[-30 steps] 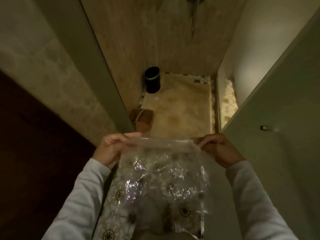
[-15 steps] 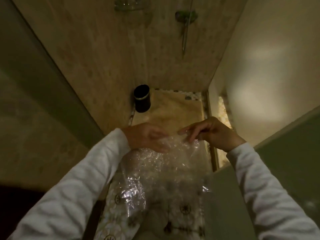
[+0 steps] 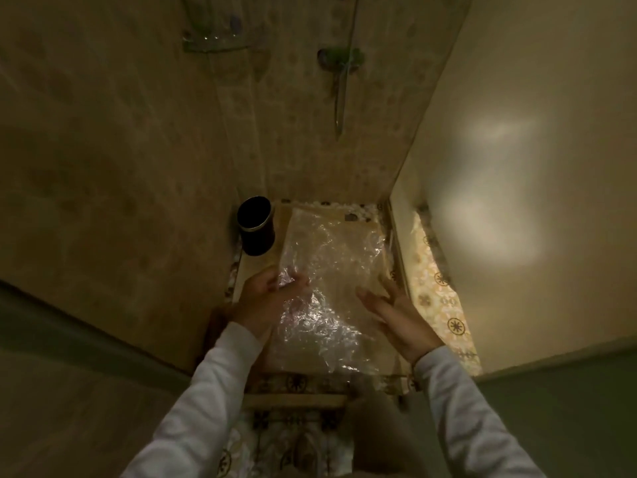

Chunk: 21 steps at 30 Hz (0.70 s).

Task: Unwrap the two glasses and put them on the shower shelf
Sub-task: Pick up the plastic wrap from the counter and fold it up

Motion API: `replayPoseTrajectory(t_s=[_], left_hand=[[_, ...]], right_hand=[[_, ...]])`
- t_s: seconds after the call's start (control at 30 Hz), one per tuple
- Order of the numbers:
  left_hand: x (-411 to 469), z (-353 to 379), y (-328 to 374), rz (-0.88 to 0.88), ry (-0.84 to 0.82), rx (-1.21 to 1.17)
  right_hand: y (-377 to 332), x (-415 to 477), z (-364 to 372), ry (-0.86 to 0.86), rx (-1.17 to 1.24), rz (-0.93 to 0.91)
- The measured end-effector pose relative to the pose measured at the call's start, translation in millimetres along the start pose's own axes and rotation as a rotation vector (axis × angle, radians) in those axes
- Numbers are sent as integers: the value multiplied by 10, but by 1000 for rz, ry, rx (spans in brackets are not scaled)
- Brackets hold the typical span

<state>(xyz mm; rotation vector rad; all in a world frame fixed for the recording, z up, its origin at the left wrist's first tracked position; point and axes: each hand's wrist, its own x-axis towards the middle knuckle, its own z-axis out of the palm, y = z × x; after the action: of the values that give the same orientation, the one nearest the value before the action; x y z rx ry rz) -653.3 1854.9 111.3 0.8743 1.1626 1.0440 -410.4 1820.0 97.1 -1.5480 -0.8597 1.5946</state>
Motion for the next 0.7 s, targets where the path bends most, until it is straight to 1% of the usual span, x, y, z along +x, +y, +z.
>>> replayPoseTrajectory(t_s=[0.07,0.13,0.2,0.27,0.33,0.4,0.47,0.53,0.63,0.7], left_hand=[[142,20,-1,-39,-13,-41],[295,16,3,-62,-8,-62],[464,21,28,-82,19,-75],[647,31,59,-84,29,-59],[855,54,107,-91,-34,-72],[1112,97,172,-121,-105,-102],[1423,163,251,-125,-114,-68],[1781,243,311,-123,-116,-34],[2345,428,394,-121,-187,-92],[2708,583,485,-140,-234,-141]], right_hand=[[-43,230,-34,-52,171,17],[-117,433,-84,-135,242,-35],[-203,640,-138,-145,208,-87],[-317,851,-208,-93,156,-167],[-465,1064,-291,-79,119,-239],[-632,1299,-429,-124,103,-229],[-823,1560,-595,-220,93,-191],[-1034,1841,-762,-249,39,-198],[-1449,2300,-1049,-179,-56,-325],[-1775,2609,-1253,-212,-104,-393]])
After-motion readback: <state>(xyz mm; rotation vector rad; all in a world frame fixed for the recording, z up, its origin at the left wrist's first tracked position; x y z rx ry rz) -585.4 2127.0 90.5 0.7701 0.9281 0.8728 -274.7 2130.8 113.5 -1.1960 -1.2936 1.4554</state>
